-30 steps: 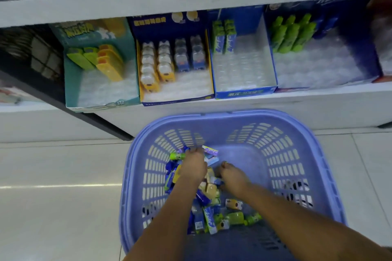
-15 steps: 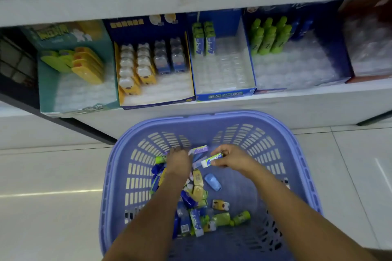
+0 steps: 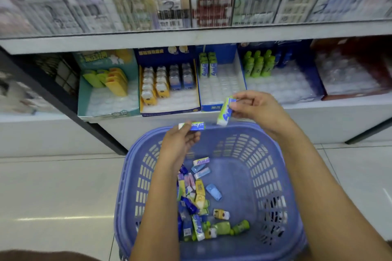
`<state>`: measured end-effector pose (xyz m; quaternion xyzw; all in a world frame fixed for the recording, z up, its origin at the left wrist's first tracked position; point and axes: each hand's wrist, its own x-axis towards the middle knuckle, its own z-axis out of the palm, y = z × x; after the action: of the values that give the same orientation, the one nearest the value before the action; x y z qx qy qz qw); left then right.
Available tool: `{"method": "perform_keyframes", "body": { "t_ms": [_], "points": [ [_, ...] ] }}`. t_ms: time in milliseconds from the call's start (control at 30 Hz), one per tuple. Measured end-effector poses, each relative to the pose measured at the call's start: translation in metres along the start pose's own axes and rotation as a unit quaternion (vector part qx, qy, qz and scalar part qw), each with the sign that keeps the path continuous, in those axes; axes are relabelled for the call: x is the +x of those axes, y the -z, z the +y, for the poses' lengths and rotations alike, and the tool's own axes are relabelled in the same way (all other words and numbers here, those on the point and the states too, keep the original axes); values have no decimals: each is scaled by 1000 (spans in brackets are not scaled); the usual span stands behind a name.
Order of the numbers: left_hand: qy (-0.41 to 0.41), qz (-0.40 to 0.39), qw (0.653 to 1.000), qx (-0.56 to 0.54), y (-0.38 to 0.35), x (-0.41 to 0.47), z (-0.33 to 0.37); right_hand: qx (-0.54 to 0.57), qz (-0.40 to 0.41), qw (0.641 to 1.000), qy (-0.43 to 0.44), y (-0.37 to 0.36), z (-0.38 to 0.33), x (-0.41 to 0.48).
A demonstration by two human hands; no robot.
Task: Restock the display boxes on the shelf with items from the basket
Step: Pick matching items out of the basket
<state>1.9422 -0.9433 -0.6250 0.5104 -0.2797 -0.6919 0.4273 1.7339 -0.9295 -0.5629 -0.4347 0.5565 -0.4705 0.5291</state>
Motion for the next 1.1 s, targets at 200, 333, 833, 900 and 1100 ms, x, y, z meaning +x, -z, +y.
{"method": "perform_keyframes", "body": {
  "t_ms": [200, 333, 833, 900, 1100],
  "points": [
    [-16, -21, 990, -138, -28, -31, 34, -176, 182, 952, 174, -8, -47, 59],
    [-22, 5, 988, -152, -28, -36, 38, -259, 165, 931, 196, -24, -45, 96],
    [-93, 16, 991, -90, -33, -31, 36, -387, 66, 898, 199, -32, -34, 125],
    [-98, 20, 990, -99, -35, -29, 35, -417, 63, 884, 203, -34, -32, 127],
    [-102, 23, 987, -126, -35, -25, 35, -436, 109, 866, 220, -39, -26, 127]
  ]
}}
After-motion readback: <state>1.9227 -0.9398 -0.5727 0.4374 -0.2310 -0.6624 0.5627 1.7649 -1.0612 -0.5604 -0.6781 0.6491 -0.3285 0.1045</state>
